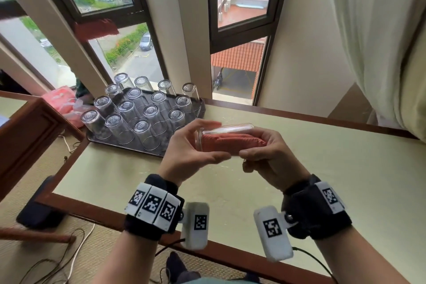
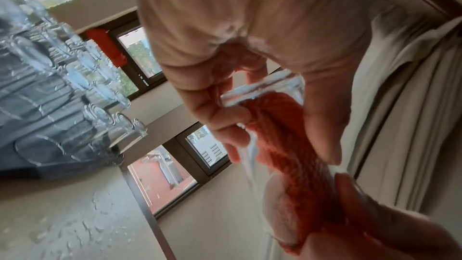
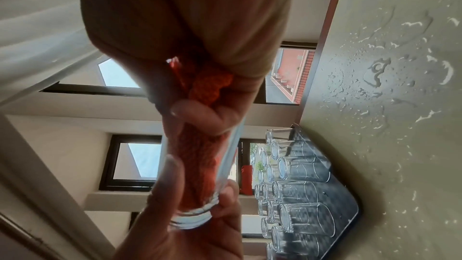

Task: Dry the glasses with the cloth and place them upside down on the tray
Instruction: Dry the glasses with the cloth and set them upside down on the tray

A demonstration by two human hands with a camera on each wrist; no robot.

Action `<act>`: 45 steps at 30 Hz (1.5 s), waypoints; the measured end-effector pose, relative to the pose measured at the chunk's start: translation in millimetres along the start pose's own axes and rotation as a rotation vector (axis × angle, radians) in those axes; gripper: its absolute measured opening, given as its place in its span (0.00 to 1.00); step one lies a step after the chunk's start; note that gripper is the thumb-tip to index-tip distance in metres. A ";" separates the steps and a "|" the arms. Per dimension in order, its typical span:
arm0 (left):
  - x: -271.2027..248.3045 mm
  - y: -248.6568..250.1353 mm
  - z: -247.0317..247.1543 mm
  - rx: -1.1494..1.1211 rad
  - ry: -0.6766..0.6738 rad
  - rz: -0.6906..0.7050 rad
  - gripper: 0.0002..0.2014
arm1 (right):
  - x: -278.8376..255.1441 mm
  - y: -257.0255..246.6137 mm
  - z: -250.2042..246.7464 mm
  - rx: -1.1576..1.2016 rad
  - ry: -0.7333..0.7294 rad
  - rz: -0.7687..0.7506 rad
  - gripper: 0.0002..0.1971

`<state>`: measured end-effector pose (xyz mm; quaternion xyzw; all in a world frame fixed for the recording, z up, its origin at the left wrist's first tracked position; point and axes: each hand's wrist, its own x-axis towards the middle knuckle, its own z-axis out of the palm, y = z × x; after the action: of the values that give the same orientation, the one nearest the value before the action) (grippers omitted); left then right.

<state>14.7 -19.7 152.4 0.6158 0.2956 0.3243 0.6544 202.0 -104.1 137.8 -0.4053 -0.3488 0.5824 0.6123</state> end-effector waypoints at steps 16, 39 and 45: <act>-1.5 -0.5 19.4 0.040 0.055 0.108 0.32 | -1.5 -25.9 -8.2 -0.113 -0.138 -0.011 0.23; 7.9 -10.5 7.5 -0.097 0.003 -0.156 0.23 | 1.5 -13.7 9.1 -0.258 0.077 -0.097 0.31; 2.9 -23.1 9.2 0.207 -0.016 0.053 0.34 | 2.3 -6.1 -6.8 -0.288 0.108 0.046 0.27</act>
<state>25.2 -23.8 130.0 0.6904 0.3056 0.3044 0.5808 210.9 -102.3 140.3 -0.5277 -0.3860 0.5176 0.5519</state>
